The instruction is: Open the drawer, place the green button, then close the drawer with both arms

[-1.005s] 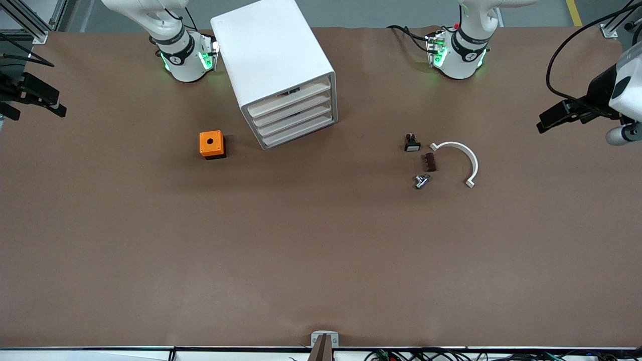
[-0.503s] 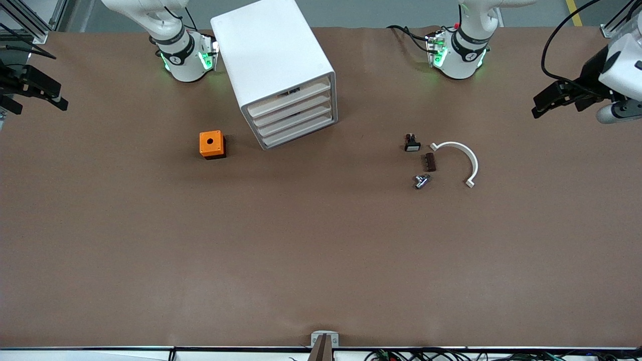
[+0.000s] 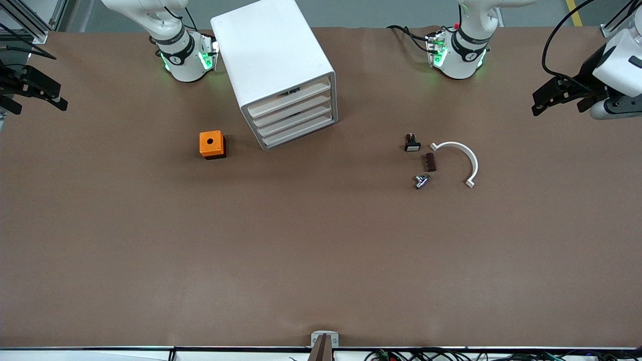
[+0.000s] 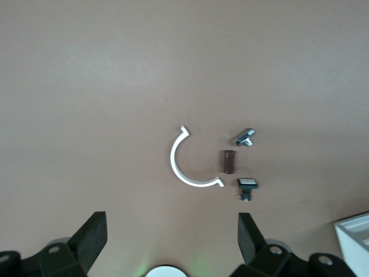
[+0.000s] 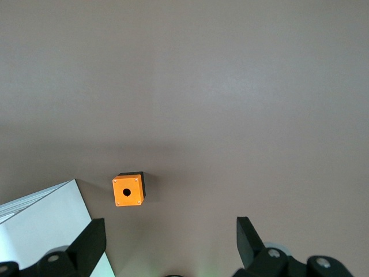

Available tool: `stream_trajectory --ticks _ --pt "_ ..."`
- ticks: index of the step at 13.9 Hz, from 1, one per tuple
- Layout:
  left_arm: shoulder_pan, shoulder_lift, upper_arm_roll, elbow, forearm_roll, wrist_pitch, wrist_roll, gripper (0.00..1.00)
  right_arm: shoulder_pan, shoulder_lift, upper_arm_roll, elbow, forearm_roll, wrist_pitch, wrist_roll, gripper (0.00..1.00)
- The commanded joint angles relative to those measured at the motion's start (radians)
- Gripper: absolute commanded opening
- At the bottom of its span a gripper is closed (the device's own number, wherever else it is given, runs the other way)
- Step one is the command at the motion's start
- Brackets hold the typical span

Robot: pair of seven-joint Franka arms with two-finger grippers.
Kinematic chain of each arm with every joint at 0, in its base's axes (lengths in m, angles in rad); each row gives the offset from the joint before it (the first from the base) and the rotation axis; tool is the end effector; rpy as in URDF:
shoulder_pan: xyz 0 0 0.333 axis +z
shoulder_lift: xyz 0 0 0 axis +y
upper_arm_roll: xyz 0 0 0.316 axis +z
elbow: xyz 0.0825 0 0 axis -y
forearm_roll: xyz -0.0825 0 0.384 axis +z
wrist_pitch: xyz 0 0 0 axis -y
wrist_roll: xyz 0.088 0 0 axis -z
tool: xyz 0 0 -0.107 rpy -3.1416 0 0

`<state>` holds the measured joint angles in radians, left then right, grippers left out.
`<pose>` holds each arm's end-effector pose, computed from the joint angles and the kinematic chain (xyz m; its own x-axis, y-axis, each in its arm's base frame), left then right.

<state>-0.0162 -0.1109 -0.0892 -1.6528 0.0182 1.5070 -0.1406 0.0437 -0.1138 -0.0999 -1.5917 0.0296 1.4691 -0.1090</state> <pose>0.5099 -0.0546 0.6395 0.9988 0.0372 -0.0310 0.0362 -0.9988 -0.0327 0.5072 -0.0286 0.6661 0.9984 0.0564 -0.0048 0.0562 -0.9976 -0.0415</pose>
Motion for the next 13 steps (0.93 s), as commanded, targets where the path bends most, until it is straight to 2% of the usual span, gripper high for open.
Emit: stream_trajectory --ticks 1,8,13 --pt "0.009 -0.021 -0.004 -0.019 0.028 0.012 0.035 1.0 -0.016 -0.023 0.011 -0.024 -0.008 0.007 -0.017 1.0" --pt "0.013 0.01 0.002 0.033 0.014 0.009 0.019 1.0 -0.016 -0.023 0.011 -0.022 -0.013 0.007 -0.017 1.0" --pt "0.012 0.014 0.002 0.034 0.014 0.007 0.016 1.0 -0.016 -0.023 0.009 -0.022 -0.016 0.005 -0.011 1.0"
